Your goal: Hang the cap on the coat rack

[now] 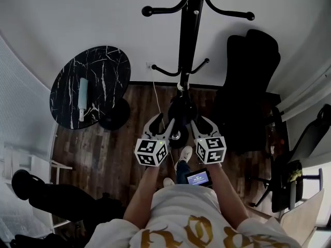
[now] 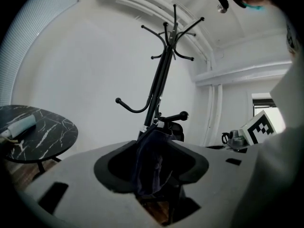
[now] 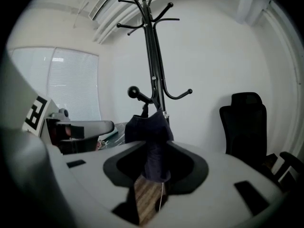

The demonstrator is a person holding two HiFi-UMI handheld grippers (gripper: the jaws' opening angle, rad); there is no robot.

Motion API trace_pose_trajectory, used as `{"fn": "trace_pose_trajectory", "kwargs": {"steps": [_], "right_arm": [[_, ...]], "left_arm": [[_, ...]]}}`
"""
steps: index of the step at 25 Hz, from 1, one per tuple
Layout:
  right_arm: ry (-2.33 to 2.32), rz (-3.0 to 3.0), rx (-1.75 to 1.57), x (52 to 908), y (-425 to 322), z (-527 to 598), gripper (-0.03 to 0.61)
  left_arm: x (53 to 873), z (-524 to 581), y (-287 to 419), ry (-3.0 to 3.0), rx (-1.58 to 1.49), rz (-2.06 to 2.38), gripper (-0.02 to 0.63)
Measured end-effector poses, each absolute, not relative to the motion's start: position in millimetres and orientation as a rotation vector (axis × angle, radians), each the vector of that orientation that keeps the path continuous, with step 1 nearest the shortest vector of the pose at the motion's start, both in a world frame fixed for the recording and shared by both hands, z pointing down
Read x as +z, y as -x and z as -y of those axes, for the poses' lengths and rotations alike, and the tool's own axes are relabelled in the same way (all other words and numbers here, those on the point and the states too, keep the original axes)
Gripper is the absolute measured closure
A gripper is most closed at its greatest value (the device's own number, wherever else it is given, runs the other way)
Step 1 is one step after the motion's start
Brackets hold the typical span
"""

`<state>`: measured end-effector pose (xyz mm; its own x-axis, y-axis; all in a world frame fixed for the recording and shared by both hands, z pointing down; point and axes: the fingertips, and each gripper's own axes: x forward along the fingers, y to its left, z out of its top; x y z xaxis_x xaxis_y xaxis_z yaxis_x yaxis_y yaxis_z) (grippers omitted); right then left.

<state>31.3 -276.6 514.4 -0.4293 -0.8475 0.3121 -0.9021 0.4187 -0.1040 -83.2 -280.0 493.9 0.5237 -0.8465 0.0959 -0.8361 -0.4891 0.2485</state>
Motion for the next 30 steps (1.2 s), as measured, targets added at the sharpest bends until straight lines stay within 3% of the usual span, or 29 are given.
{"fn": "trace_pose_trajectory", "kwargs": {"steps": [3,5,6,30], "right_arm": [[-1.567,2.471,0.378,508.8,-28.7,262.9,0.459],[-1.576,2.484,0.375,504.2,-27.5,250.4,0.512],[-1.572,2.505,0.383,499.9,-26.2,243.3,0.566],[-1.562,2.501,0.300,479.4,-64.1,106.2,0.566]], "left_arm": [[481.7,265.1,83.6,-2.594,0.002,1.461,0.484],[473.8,254.7,85.4,-2.626,0.000,1.477,0.571],[470.8,250.0,86.9,-2.625,-0.014,1.480,0.581],[466.7,109.7,45.8,-2.564,-0.011,1.451,0.594]]}}
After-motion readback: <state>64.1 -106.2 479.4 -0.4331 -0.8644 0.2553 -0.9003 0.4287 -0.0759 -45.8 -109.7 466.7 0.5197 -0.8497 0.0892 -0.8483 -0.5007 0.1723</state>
